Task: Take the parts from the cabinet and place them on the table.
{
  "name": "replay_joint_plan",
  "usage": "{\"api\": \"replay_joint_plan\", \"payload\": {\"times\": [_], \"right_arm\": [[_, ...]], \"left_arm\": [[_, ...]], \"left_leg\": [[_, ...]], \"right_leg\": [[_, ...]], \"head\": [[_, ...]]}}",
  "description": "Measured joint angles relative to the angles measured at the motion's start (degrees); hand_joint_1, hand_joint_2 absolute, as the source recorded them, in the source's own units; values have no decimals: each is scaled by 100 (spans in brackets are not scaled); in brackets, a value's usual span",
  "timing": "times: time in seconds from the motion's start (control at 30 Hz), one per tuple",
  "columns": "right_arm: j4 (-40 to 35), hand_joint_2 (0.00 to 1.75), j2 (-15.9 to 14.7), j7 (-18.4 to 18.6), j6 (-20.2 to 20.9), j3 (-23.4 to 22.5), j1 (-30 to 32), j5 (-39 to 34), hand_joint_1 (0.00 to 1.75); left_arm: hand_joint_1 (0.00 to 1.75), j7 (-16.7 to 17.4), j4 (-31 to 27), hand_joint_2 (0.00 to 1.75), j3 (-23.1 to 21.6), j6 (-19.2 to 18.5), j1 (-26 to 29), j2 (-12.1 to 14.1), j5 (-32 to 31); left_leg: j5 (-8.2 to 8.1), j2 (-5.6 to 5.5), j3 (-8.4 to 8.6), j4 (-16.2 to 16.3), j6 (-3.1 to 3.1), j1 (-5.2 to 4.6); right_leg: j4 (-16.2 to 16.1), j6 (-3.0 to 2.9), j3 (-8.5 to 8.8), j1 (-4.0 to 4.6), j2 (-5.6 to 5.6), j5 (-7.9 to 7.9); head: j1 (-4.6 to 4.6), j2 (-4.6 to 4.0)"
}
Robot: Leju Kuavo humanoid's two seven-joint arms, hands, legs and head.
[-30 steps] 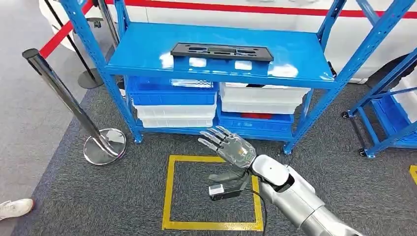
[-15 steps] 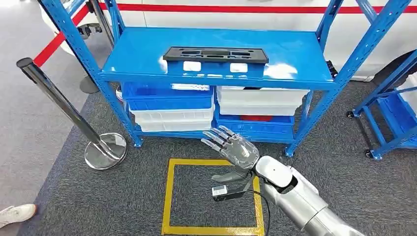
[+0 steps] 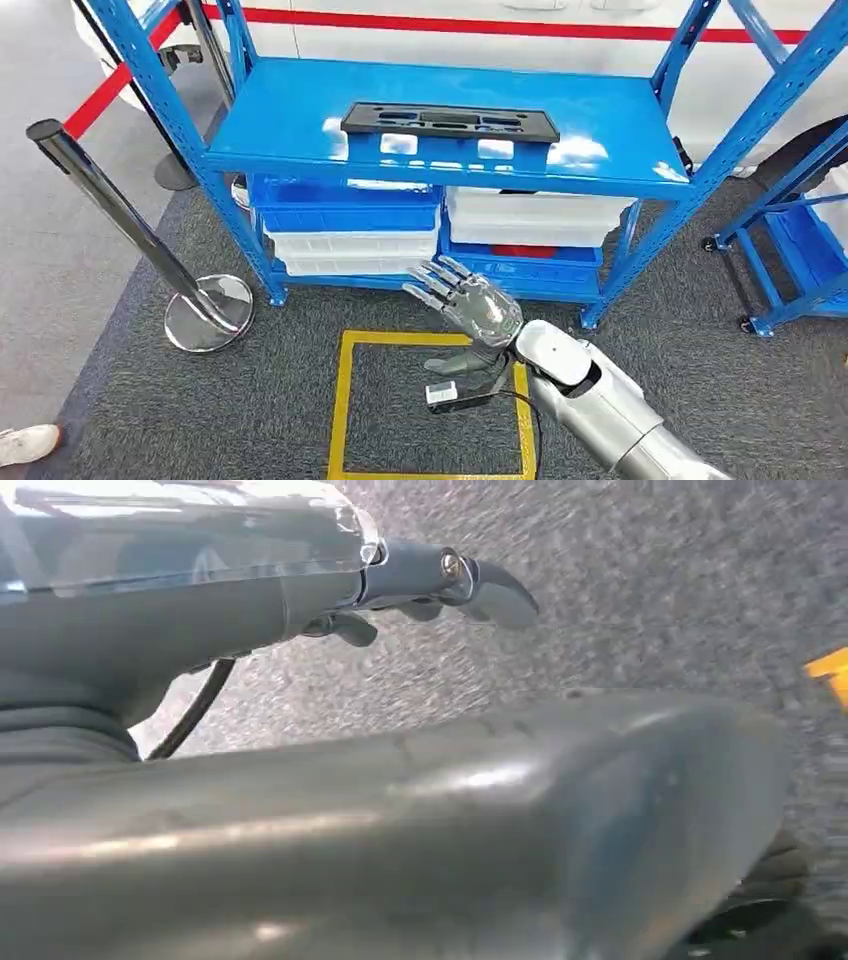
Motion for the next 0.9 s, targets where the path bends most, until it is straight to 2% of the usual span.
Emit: {"api": "replay_joint_plan", "payload": {"times": [0.03, 0.07, 0.1, 0.13, 0.2, 0.23, 0.27, 0.37, 0.4, 0.43, 0.47, 0.53, 0.57, 0.6, 0.63, 0.67, 0.7, 0.73, 0.77, 0.83, 0.87, 0.9], "right_arm": [[2, 0, 13, 0, 0, 0, 28, 0, 0], [4, 0, 15, -2, 0, 0, 45, 0, 0], [4, 0, 15, 0, 0, 0, 58, 2, 0], [4, 0, 15, 0, 0, 0, 57, 2, 0], [4, 0, 15, 0, -2, 0, 51, 0, 0], [4, 0, 17, 0, -2, 0, 52, 2, 0], [7, 0, 22, 0, -2, 0, 45, 2, 0], [0, 0, 22, 0, -22, 4, 58, 2, 0], [-2, 0, -2, 0, -24, 4, 52, 4, 0], [-11, 0, -26, 0, -26, 4, 44, 4, 0], [-22, 0, -48, 0, -26, 4, 36, 2, 0], [-20, 0, -66, 0, -26, 4, 41, 2, 0], [-20, 0, -66, 0, -26, 4, 50, 2, 0], [-20, 0, -66, 0, -26, 4, 62, 4, 0], [-20, 0, -66, 0, -26, 9, 67, 4, 0], [-20, 0, -66, 0, -26, 9, 64, 2, 0], [-20, 0, -66, 0, -26, 9, 55, 2, 0], [-20, 0, -66, 0, -24, 9, 56, 4, 0], [-17, 0, -68, 0, -22, 9, 44, 2, 0], [-20, 0, -74, 0, -17, 13, 37, 4, 0], [-18, 0, -74, -2, -17, 18, 45, 4, 0], [-20, 0, -74, -4, -15, 22, 36, 4, 0]], "left_arm": [[0, 0, 0, 0, 0, -2, 1, -4, -2], [0, 0, 0, 0, 0, -2, 7, -2, -2], [0, 2, 0, 0, 0, -2, 24, -2, -2], [0, 2, 0, 0, 0, -2, 28, -2, -2], [0, 2, 0, 0, 0, -2, 32, -9, -4], [0, 2, 0, 0, 0, -4, 34, -11, -4], [0, 2, 0, 0, 0, -4, 14, -11, -4], [0, 2, 0, 0, 0, -7, 20, -7, -9], [0, 0, 0, 0, 0, -9, 22, -7, -22], [0, -9, 0, 0, 0, -13, 25, -7, -31], [0, -15, 0, 0, -2, -13, 17, -7, -35], [0, -17, 0, 0, -2, -13, 14, -7, -35], [0, -17, 0, 0, -2, -15, 27, -7, -37], [0, -17, 0, 0, -2, -17, 44, -7, -35], [0, -17, 0, 0, -2, -17, 56, -7, -35], [0, -17, 0, 0, -2, -17, 61, -4, -35], [0, -17, 0, 0, -2, -17, 61, -2, -33], [0, -20, 0, 0, -2, -17, 61, 0, -26], [0, -20, 0, 0, -2, -17, 60, 18, -15], [0, -35, 0, 0, -2, -11, 64, 13, -2], [0, -35, 0, 0, 0, -13, 81, 13, 0], [0, -35, 0, 0, 0, -13, 97, 13, 7]], "left_leg": [[-21, -2, 13, 1, 2, 0], [-42, -5, 24, 8, 0, 0], [-71, -13, 54, 13, -11, 4], [-104, -18, 99, 19, -27, 8], [-192, -20, 201, 53, -73, 28], [-244, -20, 202, 70, -115, 25], [-282, -23, 196, 135, -166, -24], [-318, -3, 219, 73, -252, -2], [-357, 1, 231, 86, -297, 6], [-399, 6, 227, 216, -331, 19], [-542, 17, 90, 506, -346, 19], [-964, 19, -494, 1544, -369, 20], [-1038, 19, -713, 1884, -365, 20], [-968, 19, -846, 2008, -350, 20], [-763, 19, -828, 1844, -324, 18], [-463, 18, -696, 1464, -287, 9], [-104, 16, -476, 893, -228, -21], [162, 2, -282, 356, -147, -51], [38, -12, -234, 303, -94, -83], [6, -11, -158, 132, -65, -136], [-7, -6, -138, 64, -25, -112], [-28, -19, -10, 8, 12, -98]], "right_leg": [[447, 22, -276, -21, 0, -131], [731, 39, -486, -35, -1, -154], [745, 57, -569, -61, -3, -18], [479, 70, -502, -84, -6, 245], [-473, 83, -114, -109, -20, 868], [-839, 88, 36, -115, -59, 960], [-962, 64, 100, -61, -51, 877], [-923, -46, 83, -49, -11, 807], [-947, -91, 123, -79, -6, 803], [-958, -138, 167, -83, -20, 778], [-958, -176, 194, -77, -29, 748], [-958, -218, 246, -44, -42, 688], [-956, -226, 274, -28, -40, 661], [-956, -230, 319, -12, -33, 628], [-956, -229, 375, 0, -25, 586], [-956, -225, 439, 14, -17, 544], [-956, -217, 518, 30, -16, 492], [-968, -210, 575, 26, -21, 437], [-979, -176, 595, 52, -29, 407], [-1056, -87, 609, -8, -14, 412], [-990, -39, 631, -9, -1, 490], [-984, -21, 678, -3, 3, 496]], "head": [[0, 0], [0, 0], [0, 0], [-2, 0], [0, 0], [0, 0], [0, 0], [-2, 0], [-4, 0], [-2, 0], [-4, 0], [-2, 0], [-2, 0], [-2, 0], [-2, 0], [-2, 0], [-2, 0], [-2, 0], [0, 0], [-2, 0], [-4, 0], [-2, 0]]}}
